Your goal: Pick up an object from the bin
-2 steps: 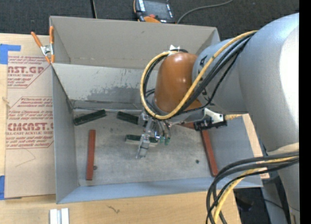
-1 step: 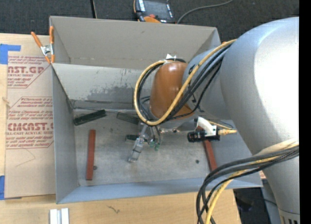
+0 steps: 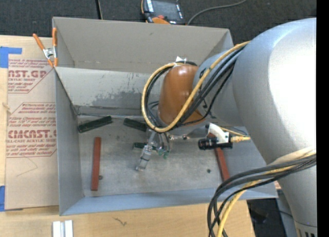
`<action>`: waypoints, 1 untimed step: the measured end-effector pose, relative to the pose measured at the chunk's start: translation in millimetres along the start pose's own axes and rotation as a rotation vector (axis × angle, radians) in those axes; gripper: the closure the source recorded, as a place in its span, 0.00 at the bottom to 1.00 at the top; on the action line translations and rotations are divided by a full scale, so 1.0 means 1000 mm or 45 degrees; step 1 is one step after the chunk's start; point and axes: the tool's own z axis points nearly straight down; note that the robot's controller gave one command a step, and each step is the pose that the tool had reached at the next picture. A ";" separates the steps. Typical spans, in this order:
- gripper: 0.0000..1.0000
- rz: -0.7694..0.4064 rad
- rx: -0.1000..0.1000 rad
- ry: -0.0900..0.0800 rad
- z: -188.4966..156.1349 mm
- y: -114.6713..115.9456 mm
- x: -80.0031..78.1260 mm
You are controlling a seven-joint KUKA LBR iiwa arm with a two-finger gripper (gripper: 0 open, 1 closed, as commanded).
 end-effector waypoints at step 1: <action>1.00 0.000 0.002 0.005 0.001 0.000 0.001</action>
Offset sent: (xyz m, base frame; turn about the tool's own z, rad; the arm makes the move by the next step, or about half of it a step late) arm 0.0000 0.0000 0.0000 0.0000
